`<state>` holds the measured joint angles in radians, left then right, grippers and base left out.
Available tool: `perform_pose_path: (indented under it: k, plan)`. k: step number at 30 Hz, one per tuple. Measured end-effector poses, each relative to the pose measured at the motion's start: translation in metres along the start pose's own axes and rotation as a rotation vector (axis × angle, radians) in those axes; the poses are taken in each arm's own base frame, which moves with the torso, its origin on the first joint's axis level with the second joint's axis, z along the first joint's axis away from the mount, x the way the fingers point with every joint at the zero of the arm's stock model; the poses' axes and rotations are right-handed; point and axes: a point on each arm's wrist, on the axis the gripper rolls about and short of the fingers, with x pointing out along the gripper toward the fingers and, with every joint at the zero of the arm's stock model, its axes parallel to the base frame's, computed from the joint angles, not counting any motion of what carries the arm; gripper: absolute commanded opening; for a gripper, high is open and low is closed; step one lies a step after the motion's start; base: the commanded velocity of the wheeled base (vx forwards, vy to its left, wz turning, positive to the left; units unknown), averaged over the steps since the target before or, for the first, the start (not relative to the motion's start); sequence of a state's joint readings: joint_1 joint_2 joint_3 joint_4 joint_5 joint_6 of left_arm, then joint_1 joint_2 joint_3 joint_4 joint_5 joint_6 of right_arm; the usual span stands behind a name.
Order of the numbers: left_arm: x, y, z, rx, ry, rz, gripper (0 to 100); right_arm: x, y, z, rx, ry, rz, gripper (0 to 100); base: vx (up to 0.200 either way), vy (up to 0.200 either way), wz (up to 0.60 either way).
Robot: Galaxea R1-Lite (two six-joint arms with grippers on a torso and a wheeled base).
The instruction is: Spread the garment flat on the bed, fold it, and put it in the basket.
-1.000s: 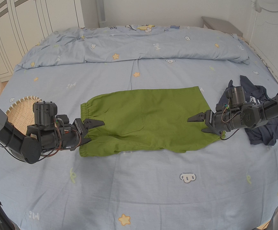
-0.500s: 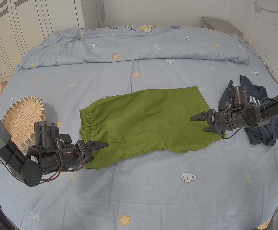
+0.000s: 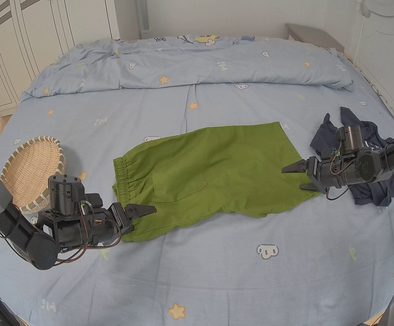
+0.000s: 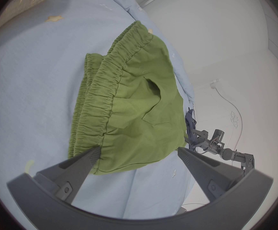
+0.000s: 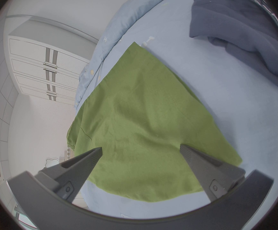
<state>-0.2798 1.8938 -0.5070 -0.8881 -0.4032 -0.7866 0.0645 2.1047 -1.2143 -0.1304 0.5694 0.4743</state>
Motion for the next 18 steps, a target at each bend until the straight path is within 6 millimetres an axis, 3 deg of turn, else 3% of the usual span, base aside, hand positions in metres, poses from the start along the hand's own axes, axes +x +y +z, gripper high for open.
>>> perform_pose_path:
  k: [6, 18]
  plan:
    - [-0.014, -0.011, 0.009, 0.015, -0.051, -0.028, 100, -0.015, 0.005, -0.004, 0.013, -0.003, 0.017, 100, 0.0, 0.0, 0.0]
    - [-0.056, -0.027, 0.026, 0.027, -0.168, -0.053, 100, -0.066, 0.036, -0.003, -0.014, -0.081, 0.095, 100, 0.0, 0.0, 0.0]
